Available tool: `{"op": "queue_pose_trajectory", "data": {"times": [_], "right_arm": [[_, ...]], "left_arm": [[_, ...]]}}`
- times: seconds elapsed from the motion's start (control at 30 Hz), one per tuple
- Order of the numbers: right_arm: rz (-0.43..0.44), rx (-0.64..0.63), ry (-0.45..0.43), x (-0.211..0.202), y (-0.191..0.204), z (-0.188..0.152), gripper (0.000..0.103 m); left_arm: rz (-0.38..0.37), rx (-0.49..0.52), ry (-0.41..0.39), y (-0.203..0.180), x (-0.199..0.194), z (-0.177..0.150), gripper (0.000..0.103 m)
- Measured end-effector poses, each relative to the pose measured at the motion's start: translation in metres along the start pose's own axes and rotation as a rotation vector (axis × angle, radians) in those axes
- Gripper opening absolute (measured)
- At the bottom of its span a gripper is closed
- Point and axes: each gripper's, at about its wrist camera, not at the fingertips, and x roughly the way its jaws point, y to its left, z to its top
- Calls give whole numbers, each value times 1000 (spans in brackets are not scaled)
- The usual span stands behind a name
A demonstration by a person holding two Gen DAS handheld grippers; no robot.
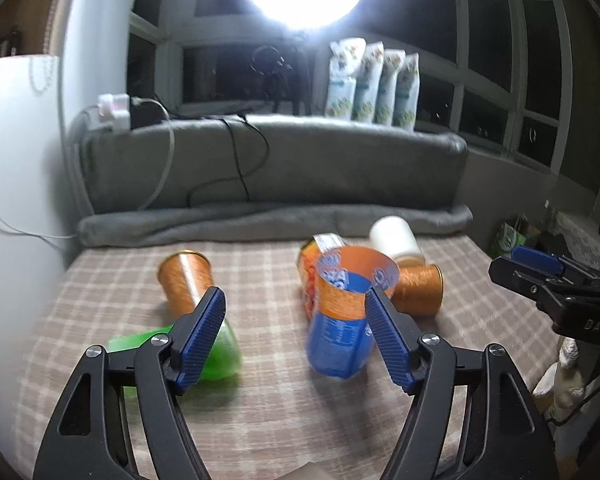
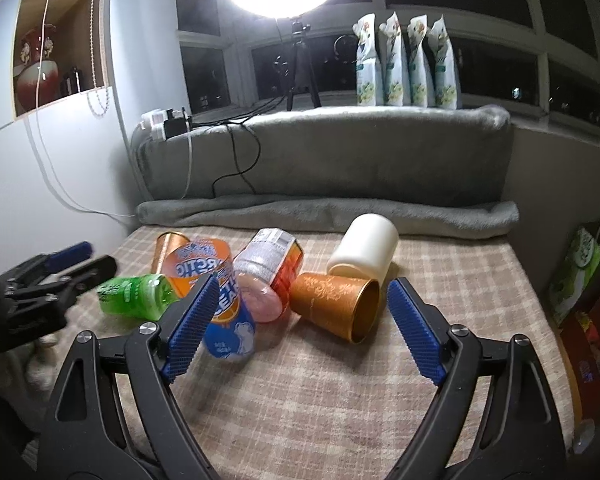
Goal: Flip cup upright
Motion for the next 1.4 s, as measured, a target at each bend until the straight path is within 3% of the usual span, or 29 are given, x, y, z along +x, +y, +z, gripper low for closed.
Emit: {"op": "queue_pose_trajectory", "data": {"times": [0.17, 0.23, 0.33, 0.73, 1.4], "right_arm": [[-73, -30, -41, -4, 9, 3, 90], [-107, -44, -65, -7, 13, 4, 98], [-139, -54, -102, -12, 17, 5, 103], [-225, -10, -185, -22, 14, 12, 103], [-247, -23, -215, -27, 18, 15, 103]], "left_arm": [[32, -7, -50, 7, -15, -1, 76], [48, 0, -69, 8, -20, -1, 77], [65, 0, -97, 12, -29, -1, 78], [177, -33, -240, 28, -58, 8, 81], [176, -54, -226, 29, -56, 8, 82]]}}
